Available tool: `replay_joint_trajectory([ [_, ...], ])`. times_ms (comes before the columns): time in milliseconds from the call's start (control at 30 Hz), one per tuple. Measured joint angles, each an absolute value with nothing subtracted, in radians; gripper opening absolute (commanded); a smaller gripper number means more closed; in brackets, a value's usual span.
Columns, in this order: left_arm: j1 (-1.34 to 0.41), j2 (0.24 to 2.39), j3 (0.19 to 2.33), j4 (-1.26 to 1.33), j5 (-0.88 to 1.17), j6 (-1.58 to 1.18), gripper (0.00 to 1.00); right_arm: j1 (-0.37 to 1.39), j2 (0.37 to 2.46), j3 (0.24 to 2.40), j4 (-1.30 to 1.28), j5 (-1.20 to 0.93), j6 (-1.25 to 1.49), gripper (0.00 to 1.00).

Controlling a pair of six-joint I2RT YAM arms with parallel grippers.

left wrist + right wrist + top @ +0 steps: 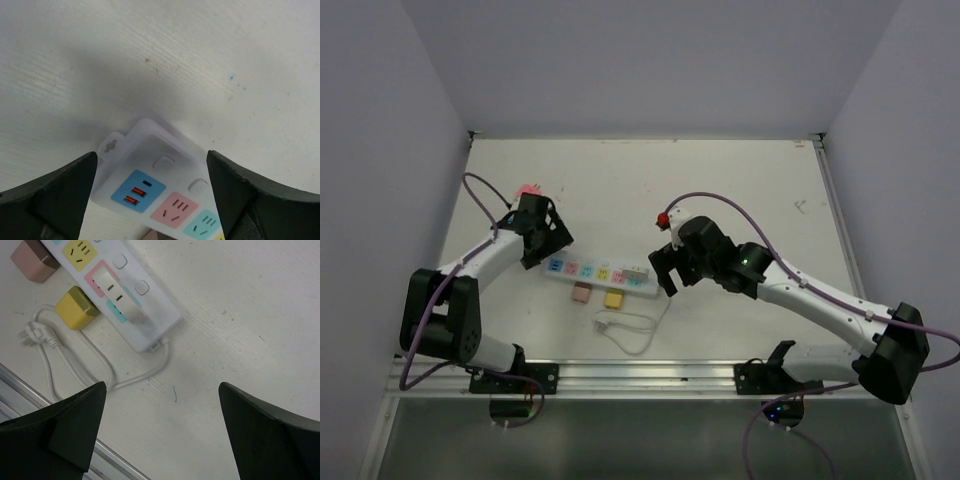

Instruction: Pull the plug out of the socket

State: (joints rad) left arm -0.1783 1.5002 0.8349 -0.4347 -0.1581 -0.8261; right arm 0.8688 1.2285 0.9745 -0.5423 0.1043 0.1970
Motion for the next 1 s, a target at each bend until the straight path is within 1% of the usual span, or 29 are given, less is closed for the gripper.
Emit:
replay_joint_trajectory([
  [67, -0.187, 1.449, 0.839, -0.436, -0.147, -0.770, 1.00, 0.869, 1.209, 0.973, -0.553, 0.104, 0.190, 0.99],
  [233, -0.218, 1.379, 0.886, -0.440, -0.087, -0.526, 1.00, 0.869, 1.173, 0.973, -0.569, 0.094, 0.175, 0.99],
  [400, -0.295, 1.353, 0.899, -0.434, -0.004, -0.318, 1.00, 0.868, 1.164, 0.961, -0.574, 0.076, 0.160, 0.99],
  [600, -0.356, 1.371, 0.879, -0.415, 0.007, -0.282, 0.98, 0.868, 1.163, 0.959, -0.584, 0.059, 0.156, 0.99],
  [700, -0.374, 1.389, 0.849, -0.407, -0.020, -0.314, 0.96, 0.868, 1.164, 0.959, -0.584, 0.055, 0.155, 0.98],
  [733, -0.379, 1.392, 0.842, -0.408, -0.031, -0.324, 0.93, 0.868, 1.166, 0.959, -0.583, 0.050, 0.154, 0.97],
  [900, -0.395, 1.395, 0.824, -0.413, -0.102, -0.398, 0.91, 0.868, 1.224, 0.974, -0.580, -0.005, 0.123, 0.86],
  [933, -0.396, 1.395, 0.824, -0.413, -0.119, -0.411, 0.91, 0.868, 1.248, 0.986, -0.579, -0.020, 0.110, 0.79],
  [1000, -0.402, 1.398, 0.824, -0.413, -0.154, -0.432, 0.91, 0.868, 1.305, 1.016, -0.575, -0.047, 0.082, 0.74],
])
